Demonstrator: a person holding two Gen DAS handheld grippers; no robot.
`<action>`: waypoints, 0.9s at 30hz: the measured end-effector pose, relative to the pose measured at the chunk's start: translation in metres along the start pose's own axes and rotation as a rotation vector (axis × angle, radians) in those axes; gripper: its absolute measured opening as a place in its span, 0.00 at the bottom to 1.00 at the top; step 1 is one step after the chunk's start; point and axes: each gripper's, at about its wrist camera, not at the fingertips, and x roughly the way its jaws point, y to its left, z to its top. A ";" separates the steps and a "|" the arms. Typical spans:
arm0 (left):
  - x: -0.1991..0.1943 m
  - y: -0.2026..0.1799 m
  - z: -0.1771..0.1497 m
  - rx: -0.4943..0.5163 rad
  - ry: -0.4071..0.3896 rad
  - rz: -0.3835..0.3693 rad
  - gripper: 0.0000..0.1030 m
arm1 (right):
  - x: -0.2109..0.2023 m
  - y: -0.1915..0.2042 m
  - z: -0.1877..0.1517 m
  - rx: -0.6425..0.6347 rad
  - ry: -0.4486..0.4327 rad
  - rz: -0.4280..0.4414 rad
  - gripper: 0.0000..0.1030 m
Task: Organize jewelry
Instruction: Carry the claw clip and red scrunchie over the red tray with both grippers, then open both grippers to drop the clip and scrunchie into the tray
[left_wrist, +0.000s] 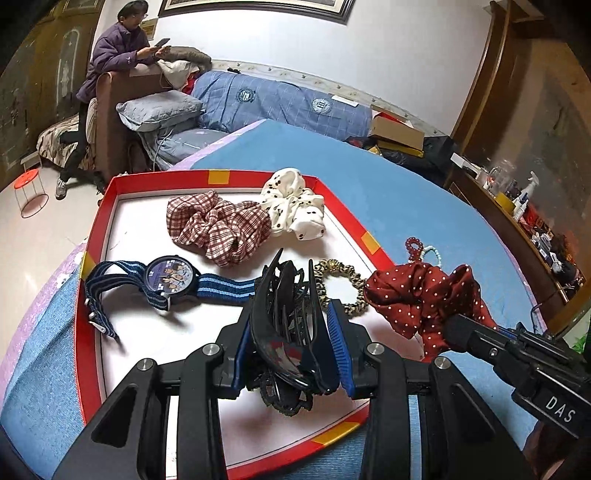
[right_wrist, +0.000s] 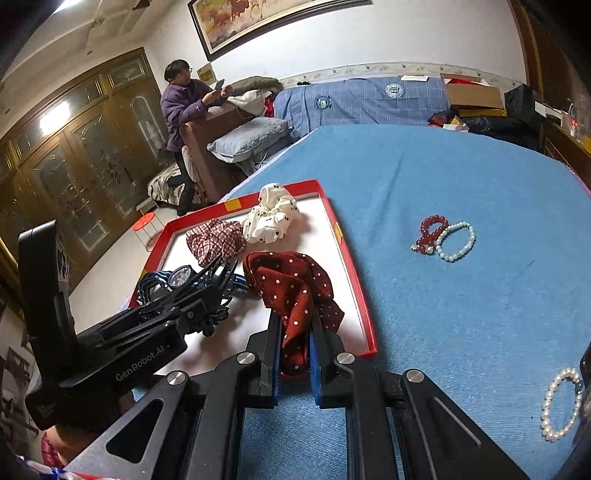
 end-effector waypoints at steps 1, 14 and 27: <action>0.001 0.000 0.000 -0.001 0.001 0.003 0.36 | 0.002 0.000 -0.001 0.000 0.004 0.000 0.13; 0.010 0.008 0.001 -0.024 0.021 0.027 0.36 | 0.025 0.001 -0.002 0.004 0.042 0.003 0.13; 0.012 0.010 0.000 -0.029 0.029 0.030 0.36 | 0.048 0.007 -0.007 -0.001 0.072 -0.001 0.13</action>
